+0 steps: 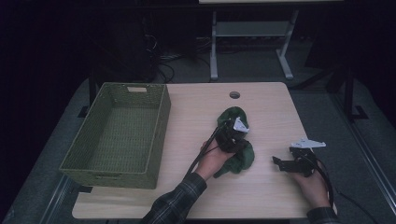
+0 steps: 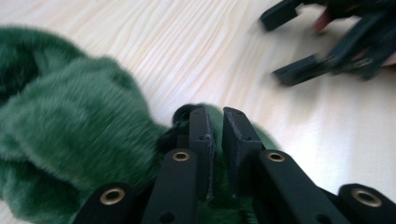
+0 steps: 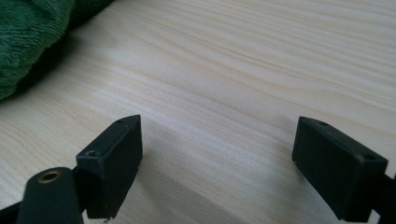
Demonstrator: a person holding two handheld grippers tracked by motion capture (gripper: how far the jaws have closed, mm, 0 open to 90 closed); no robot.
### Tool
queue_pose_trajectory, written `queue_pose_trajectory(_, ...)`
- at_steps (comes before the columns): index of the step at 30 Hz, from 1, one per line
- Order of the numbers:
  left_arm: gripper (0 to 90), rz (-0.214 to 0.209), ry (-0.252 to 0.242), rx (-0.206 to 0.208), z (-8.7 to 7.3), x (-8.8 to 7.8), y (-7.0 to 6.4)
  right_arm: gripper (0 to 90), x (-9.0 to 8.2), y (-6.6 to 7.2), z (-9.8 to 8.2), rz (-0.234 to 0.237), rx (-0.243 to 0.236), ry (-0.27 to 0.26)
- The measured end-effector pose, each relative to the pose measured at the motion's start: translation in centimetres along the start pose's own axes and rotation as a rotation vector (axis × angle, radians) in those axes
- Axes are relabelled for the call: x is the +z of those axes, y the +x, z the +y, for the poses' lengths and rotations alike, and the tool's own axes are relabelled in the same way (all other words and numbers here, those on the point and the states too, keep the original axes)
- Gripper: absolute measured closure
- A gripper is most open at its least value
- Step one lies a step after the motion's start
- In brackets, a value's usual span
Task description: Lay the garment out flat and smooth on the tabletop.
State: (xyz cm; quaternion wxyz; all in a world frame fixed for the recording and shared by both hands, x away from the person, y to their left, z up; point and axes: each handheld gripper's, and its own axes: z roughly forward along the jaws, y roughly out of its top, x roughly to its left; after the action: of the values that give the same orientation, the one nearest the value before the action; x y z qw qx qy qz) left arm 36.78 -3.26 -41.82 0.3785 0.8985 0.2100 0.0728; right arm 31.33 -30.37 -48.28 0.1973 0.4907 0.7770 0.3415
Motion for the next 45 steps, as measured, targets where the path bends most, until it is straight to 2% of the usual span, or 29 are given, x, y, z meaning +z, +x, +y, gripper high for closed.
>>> queue_pose_trajectory(2,84.1,0.007,0.038,-0.014,-0.4,0.9,0.6,15.9,0.0,0.0,0.0,0.000,0.000,0.000)
queue_pose_trajectory(5,85.5,0.026,0.082,-0.007,-0.9,1.7,1.0,15.9,0.0,0.0,0.0,0.000,0.000,0.000)
queue_pose_trajectory(11,87.0,0.026,0.116,0.002,-1.3,2.2,1.4,15.9,0.0,0.0,0.0,0.000,0.001,0.000)
queue_pose_trajectory(16,84.5,0.010,0.075,-0.013,-1.0,1.2,1.3,15.9,0.0,0.0,0.0,0.000,0.001,0.000)
queue_pose_trajectory(17,83.9,0.006,0.049,-0.012,-0.8,0.3,1.2,15.9,0.0,0.0,0.0,0.000,0.001,0.000)
queue_pose_trajectory(20,81.4,0.007,0.021,0.011,-0.6,-1.3,0.9,15.9,0.0,0.0,0.0,0.000,0.000,0.000)
queue_pose_trajectory(21,81.3,0.007,0.021,0.011,-0.6,-1.3,0.9,15.9,0.0,0.0,0.0,0.000,0.000,0.000)
queue_pose_trajectory(22,80.8,0.010,0.005,0.013,-0.6,-2.2,0.8,15.9,0.0,0.0,0.0,0.000,0.001,0.000)
queue_pose_trajectory(24,81.0,0.011,-0.002,0.013,-0.8,-2.9,0.9,15.9,0.0,0.0,0.0,0.000,0.000,0.000)
queue_pose_trajectory(29,89.7,-0.002,0.004,0.009,-1.8,-3.7,1.0,16.3,0.0,0.0,0.0,-0.002,0.000,-0.001)
queue_pose_trajectory(32,89.8,0.003,-0.009,-0.005,-2.0,-3.9,1.3,18.7,0.0,0.1,0.0,0.001,-0.001,-0.004)
queue_pose_trajectory(36,89.7,-0.018,-0.030,0.003,-1.9,-3.6,1.6,19.8,-0.1,0.1,0.0,0.004,-0.005,-0.008)
queue_pose_trajectory(40,89.6,-0.034,-0.020,0.018,-1.8,-2.3,1.4,19.7,-0.1,0.1,0.0,0.004,-0.004,-0.008)
queue_pose_trajectory(45,89.6,-0.038,0.015,-0.002,-2.3,-0.4,1.7,19.9,-0.2,0.1,0.0,-0.009,-0.014,-0.006)
